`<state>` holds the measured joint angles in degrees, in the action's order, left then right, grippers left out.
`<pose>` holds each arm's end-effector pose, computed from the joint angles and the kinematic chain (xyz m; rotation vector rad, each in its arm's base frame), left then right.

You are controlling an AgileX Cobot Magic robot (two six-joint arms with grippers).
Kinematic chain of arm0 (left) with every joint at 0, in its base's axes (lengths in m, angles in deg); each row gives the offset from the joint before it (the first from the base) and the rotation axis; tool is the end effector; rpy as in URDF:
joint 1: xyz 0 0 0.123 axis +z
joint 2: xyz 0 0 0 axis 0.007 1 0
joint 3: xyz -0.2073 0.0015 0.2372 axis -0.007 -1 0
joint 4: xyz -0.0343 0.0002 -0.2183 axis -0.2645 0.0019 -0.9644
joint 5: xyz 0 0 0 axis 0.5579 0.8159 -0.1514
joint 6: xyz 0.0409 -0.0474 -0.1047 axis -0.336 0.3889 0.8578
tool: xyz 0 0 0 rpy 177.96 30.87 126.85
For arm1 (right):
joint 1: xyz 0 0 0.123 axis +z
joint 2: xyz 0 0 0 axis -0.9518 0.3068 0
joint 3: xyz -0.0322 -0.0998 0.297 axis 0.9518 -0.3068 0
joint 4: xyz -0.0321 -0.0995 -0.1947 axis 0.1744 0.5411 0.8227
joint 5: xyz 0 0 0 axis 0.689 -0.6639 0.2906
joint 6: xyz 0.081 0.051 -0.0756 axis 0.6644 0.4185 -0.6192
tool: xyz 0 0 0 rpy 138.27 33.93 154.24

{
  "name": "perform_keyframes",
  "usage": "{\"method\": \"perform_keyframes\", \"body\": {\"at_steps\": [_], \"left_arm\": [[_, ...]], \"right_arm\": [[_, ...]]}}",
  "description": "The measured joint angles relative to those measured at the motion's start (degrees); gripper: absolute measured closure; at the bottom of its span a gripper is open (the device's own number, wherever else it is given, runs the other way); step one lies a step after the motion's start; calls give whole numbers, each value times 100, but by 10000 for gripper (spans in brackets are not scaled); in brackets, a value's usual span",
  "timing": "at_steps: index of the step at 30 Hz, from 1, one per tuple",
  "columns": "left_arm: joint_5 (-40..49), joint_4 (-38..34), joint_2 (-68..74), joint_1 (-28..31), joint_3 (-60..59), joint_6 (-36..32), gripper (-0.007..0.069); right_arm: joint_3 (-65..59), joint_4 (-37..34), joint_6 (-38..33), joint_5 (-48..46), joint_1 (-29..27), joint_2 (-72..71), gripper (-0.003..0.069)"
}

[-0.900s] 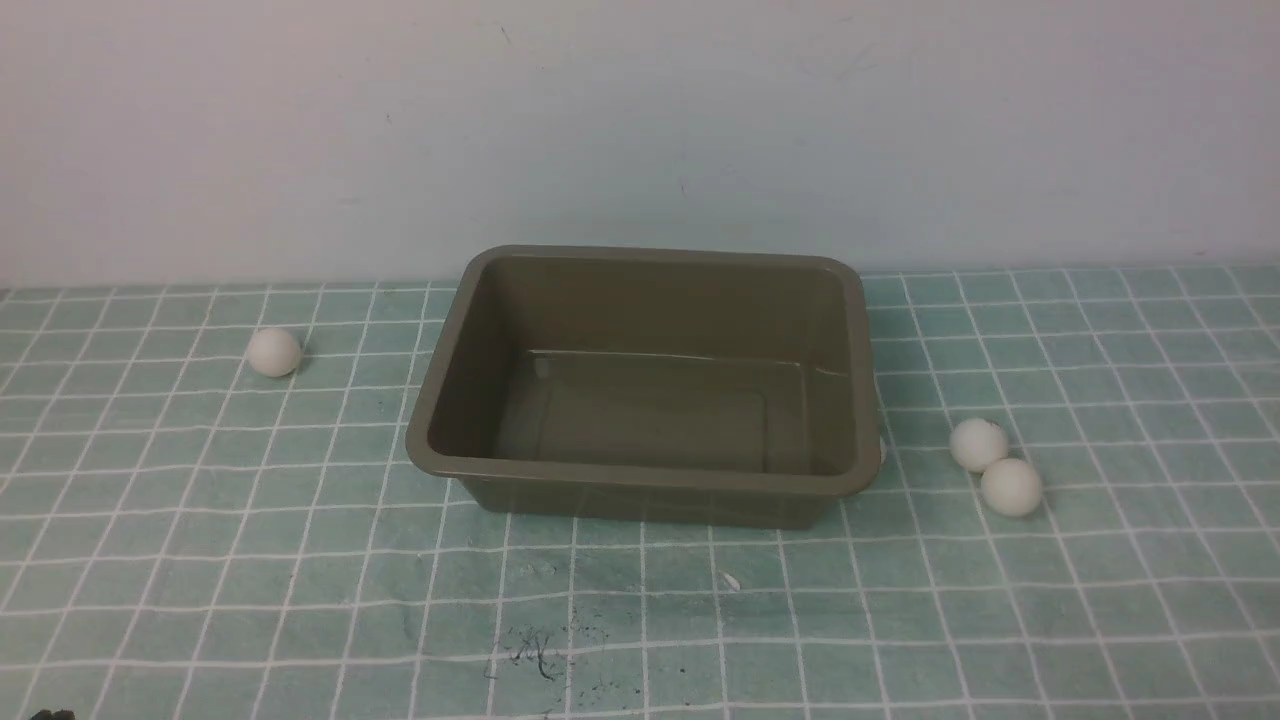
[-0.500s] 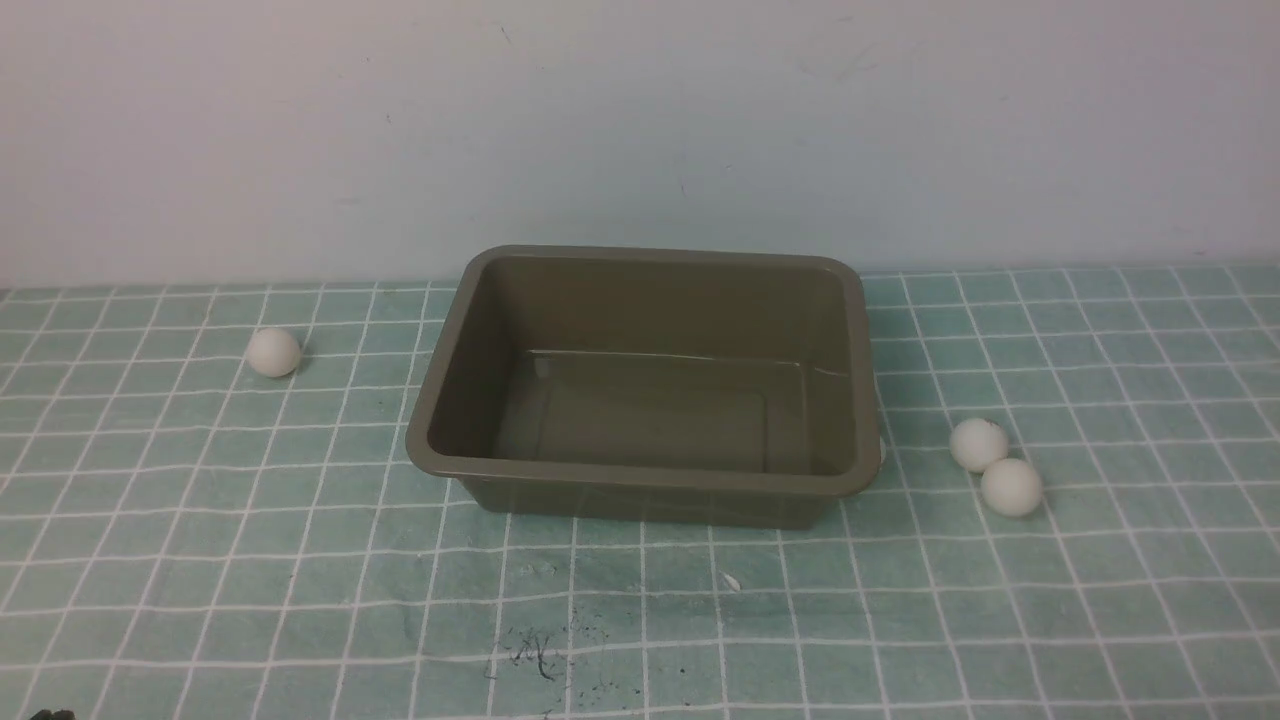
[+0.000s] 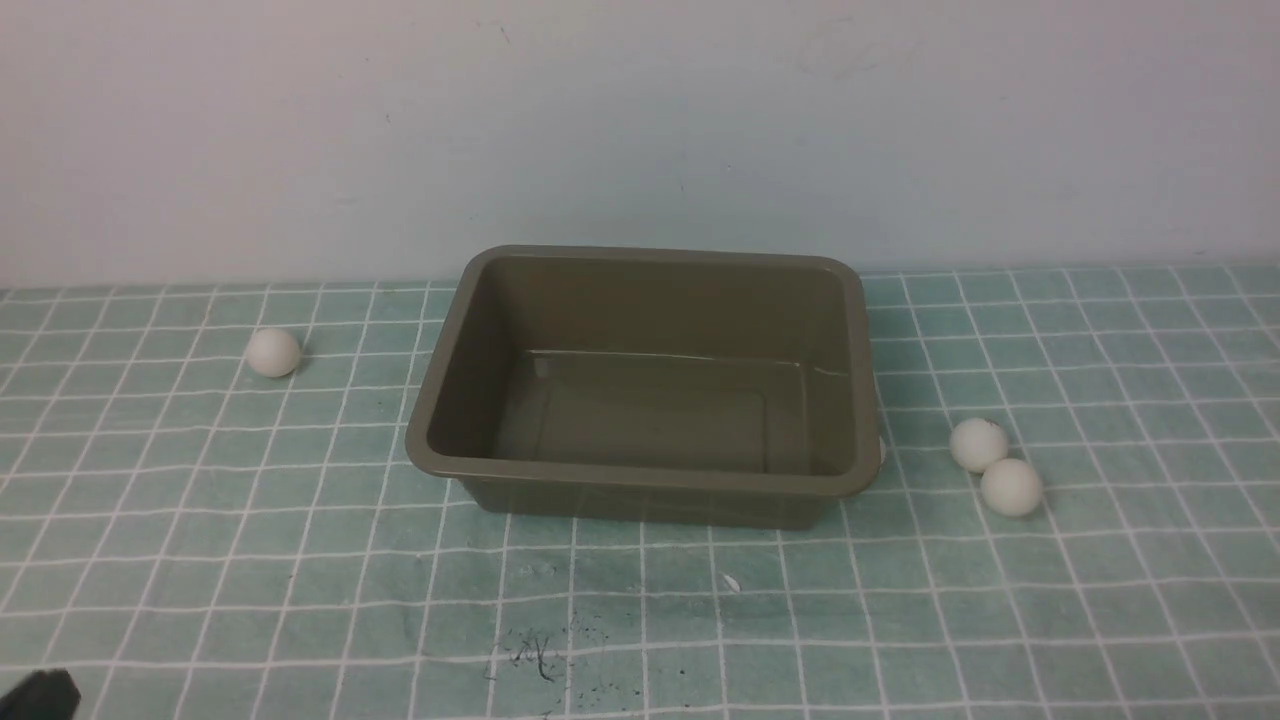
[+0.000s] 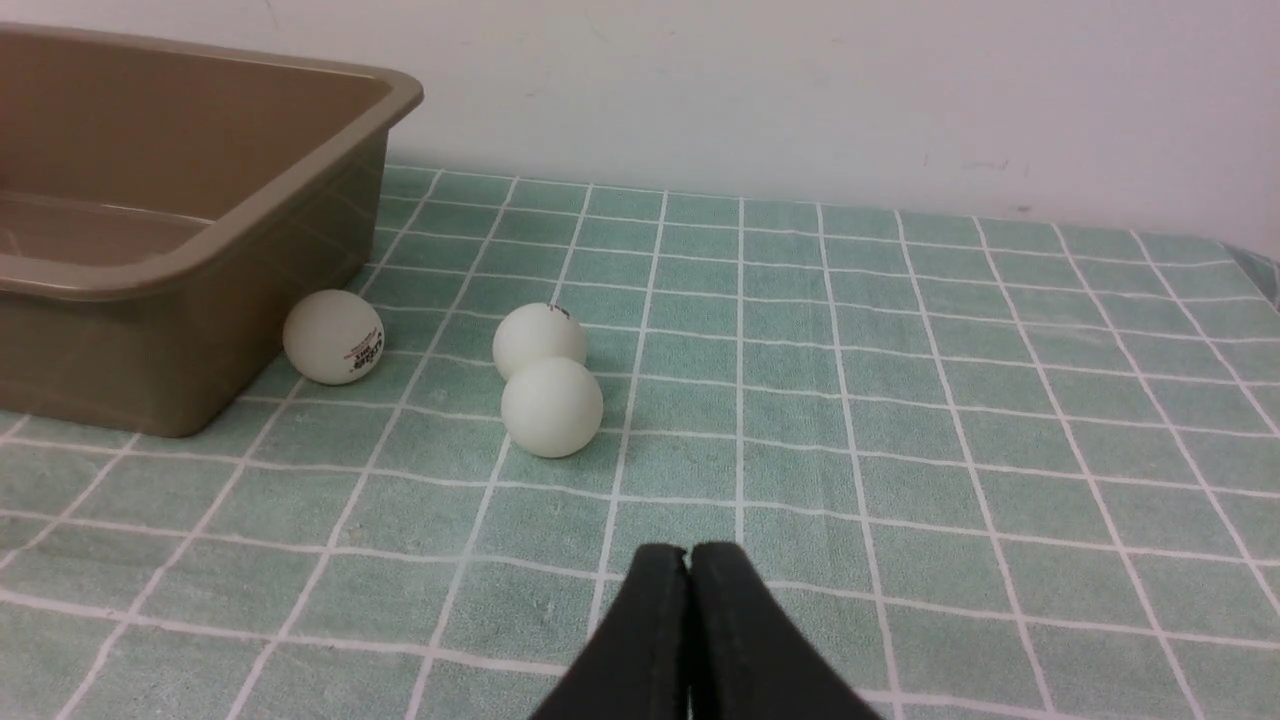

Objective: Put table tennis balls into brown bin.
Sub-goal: 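Reach for and grasp a ping pong ball on the table beside the basket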

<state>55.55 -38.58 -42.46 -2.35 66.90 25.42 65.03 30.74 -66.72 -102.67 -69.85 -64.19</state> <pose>0.0246 -0.0029 0.1788 -0.0752 1.7293 -0.1563 0.0201 0.0009 0.1628 -0.0423 1.8795 0.0237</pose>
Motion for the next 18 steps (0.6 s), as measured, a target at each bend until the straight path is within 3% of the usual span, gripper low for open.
{"method": "perform_keyframes", "body": {"at_steps": [5,6,7,9,13,15,16,17,18], "left_arm": [[-3333,-576,0,0,-6,150,629],[-3494,-594,0,0,-6,163,629],[-4626,-693,63,0,94,233,629],[-5367,-731,415,0,588,315,629],[-4584,-446,1449,0,2111,376,629],[-3038,-86,2264,0,3148,519,629],[-2866,-58,2264,0,3239,519,629],[-1220,99,3094,-14,4039,726,629],[-845,118,3180,-15,4119,741,629]], "right_arm": [[0,0,0,0,0,0,673],[0,0,0,0,0,0,673],[0,0,30,0,0,0,673],[0,83,0,39,0,0,673],[-20,318,0,145,0,0,673],[-25,322,30,180,0,0,673],[-25,306,30,190,0,0,673],[-47,85,173,373,0,0,673],[-47,44,198,399,0,0,673]]}}
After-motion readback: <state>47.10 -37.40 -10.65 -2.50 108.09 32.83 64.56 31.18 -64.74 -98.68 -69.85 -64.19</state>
